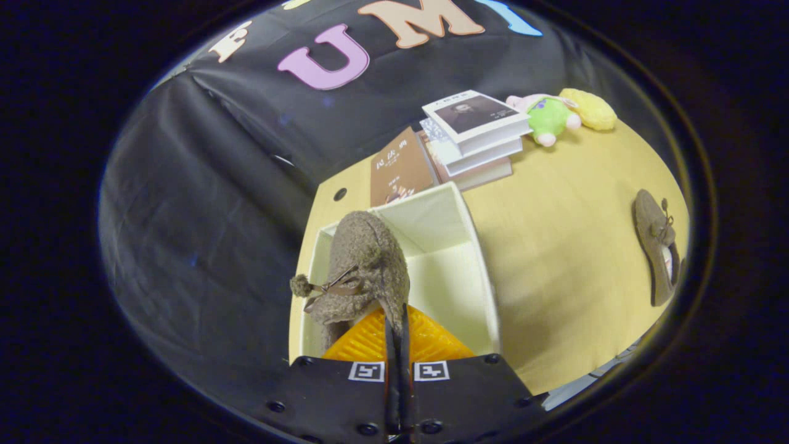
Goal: Open the storage box then place both shoes into the box .Put the left shoe in first, then the right shoe, with the right side of both shoes facing outward in a uniform manner.
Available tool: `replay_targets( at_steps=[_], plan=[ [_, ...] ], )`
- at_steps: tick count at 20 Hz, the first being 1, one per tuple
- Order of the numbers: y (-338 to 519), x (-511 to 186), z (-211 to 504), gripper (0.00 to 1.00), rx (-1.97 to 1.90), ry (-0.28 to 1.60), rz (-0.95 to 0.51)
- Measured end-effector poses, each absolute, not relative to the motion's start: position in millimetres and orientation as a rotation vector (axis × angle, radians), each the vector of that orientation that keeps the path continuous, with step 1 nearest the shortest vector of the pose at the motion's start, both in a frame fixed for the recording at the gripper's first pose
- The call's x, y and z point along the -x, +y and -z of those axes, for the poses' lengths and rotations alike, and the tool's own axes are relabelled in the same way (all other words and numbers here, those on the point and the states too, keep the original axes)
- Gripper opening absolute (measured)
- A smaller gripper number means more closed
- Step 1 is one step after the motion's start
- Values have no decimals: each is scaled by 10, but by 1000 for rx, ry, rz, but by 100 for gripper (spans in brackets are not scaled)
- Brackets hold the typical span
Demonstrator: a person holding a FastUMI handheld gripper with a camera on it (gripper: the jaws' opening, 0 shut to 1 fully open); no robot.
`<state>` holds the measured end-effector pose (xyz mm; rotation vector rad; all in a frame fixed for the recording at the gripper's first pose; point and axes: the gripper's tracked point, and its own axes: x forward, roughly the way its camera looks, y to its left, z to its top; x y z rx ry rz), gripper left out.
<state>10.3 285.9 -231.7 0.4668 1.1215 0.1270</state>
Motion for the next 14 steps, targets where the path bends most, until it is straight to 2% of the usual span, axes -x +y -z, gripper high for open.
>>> replay_targets(
  at_steps=[5,11,14],
  plan=[
    [3079,-11,2729,5,-451,1211,-90],
    [3242,72,2859,8,-390,1236,-148],
    [3331,76,2660,28,-435,1221,-234]
  ],
)
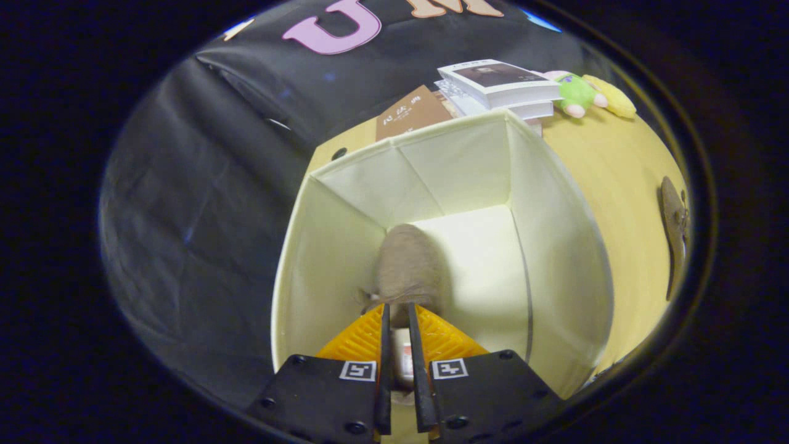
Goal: Open the storage box then place both shoes into the box .Put the left shoe in first, then the right shoe, with the right side of both shoes facing outward in a uniform manner.
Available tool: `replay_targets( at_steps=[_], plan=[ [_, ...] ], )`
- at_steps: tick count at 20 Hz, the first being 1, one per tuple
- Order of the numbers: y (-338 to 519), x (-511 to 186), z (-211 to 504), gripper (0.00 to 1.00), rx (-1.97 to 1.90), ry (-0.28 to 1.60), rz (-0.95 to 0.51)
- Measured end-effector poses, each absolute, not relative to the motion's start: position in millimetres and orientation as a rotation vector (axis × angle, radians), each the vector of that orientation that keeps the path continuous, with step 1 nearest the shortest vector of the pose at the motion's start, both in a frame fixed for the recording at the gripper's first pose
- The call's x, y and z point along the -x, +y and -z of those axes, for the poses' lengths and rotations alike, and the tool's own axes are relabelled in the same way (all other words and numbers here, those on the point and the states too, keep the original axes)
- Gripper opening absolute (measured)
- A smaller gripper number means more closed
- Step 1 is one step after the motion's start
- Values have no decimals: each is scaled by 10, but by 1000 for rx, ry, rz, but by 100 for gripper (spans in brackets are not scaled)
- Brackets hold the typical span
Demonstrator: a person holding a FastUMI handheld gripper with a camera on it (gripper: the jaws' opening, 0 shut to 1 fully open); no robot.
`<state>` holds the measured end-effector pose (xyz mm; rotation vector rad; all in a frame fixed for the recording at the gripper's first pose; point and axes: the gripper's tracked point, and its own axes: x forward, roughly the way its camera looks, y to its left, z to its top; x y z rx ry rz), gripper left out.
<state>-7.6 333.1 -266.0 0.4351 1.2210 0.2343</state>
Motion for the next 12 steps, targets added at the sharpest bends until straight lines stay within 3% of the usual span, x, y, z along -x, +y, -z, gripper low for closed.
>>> replay_targets(
  at_steps=[8,12],
  plan=[
    [3081,200,1939,99,-246,981,-527],
    [2646,163,1714,99,-179,873,-533]
  ],
)
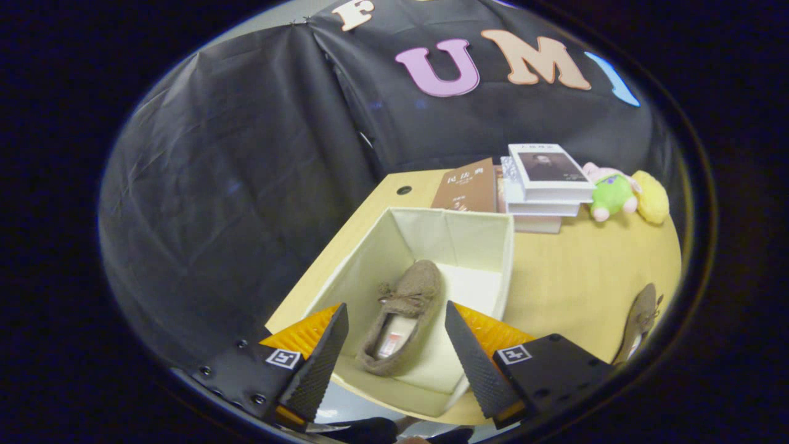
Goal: Open the storage box then place both shoes into the box .Put the left shoe in first, then the right shoe, with the right side of both shoes facing outward in a uniform manner.
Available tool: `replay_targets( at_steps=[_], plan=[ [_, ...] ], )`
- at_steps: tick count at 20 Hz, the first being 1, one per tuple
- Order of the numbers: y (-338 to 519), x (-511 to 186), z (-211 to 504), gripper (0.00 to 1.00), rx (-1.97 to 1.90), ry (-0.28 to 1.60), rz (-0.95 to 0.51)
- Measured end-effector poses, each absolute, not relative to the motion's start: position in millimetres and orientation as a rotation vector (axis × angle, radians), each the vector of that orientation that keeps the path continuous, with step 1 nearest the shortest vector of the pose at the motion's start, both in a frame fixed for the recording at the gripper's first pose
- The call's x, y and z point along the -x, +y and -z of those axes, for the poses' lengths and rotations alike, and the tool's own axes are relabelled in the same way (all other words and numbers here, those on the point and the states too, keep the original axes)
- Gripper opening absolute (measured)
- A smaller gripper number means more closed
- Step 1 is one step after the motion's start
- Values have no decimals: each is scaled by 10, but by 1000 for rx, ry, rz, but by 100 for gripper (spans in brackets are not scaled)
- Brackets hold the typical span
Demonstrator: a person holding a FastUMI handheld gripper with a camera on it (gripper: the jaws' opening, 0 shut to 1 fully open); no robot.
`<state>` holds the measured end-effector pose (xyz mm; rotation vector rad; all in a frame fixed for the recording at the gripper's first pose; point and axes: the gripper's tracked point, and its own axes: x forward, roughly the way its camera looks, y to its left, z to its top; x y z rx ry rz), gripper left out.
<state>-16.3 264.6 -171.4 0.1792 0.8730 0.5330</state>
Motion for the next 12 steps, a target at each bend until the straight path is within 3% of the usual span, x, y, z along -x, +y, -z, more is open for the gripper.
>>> replay_targets(
  at_steps=[12],
  plan=[
    [724,-14,1659,99,-109,754,-346]
  ],
)
